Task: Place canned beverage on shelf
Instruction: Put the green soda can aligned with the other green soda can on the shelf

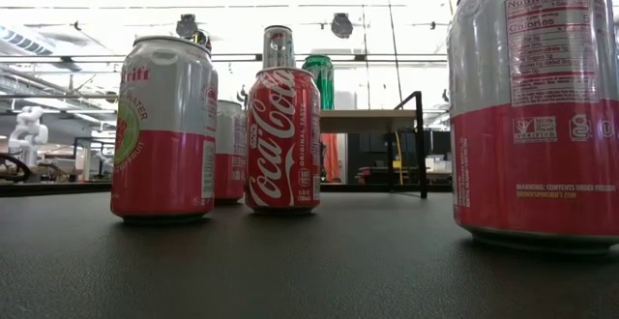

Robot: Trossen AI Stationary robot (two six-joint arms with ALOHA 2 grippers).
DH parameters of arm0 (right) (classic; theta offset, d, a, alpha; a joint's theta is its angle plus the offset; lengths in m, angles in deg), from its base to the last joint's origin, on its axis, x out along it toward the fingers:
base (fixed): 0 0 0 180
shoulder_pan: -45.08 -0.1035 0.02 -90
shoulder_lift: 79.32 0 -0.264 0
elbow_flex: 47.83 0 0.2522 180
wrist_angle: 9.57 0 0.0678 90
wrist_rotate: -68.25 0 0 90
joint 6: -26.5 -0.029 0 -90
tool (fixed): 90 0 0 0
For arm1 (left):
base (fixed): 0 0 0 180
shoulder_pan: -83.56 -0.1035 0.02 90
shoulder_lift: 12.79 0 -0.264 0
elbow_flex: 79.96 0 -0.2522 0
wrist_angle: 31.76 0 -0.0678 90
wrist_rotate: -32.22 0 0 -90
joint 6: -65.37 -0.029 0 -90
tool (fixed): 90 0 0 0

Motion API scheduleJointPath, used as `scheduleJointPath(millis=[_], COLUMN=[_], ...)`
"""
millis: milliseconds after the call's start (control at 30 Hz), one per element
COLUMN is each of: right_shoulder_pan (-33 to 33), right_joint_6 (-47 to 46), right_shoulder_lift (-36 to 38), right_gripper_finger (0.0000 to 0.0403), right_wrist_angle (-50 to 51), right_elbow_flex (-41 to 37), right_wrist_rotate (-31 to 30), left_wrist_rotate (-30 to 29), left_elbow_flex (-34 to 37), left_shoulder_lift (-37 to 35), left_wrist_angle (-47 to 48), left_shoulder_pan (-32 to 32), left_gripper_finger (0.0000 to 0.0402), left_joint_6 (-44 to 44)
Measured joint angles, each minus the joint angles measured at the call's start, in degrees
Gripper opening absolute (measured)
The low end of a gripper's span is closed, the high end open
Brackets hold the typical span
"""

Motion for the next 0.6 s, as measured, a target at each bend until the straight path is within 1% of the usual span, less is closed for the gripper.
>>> scheduleJointPath(millis=[167,367,533,600], right_shoulder_pan=[1.7,2.8,2.8,2.8], right_joint_6=[0.9,5.4,10.6,12.1], right_shoulder_lift=[2.3,4.9,6.8,7.6], right_gripper_finger=[0.0278,0.0279,0.0279,0.028], right_wrist_angle=[1.0,6.2,8.3,9.0], right_elbow_flex=[0.0,0.0,0.0,0.0], right_wrist_rotate=[-0.2,-0.4,-0.4,-0.8], left_wrist_rotate=[-2.8,-6.5,-8.5,-9.3], left_elbow_flex=[0.0,0.0,0.0,0.0], left_shoulder_lift=[-2.3,-5.4,-6.8,-7.3], left_wrist_angle=[5.4,11.1,13.3,12.8], left_shoulder_pan=[0.0,0.0,0.6,1.1], left_gripper_finger=[0.0398,0.0398,0.0398,0.0398], left_joint_6=[-1.9,-3.0,-3.0,-2.9])
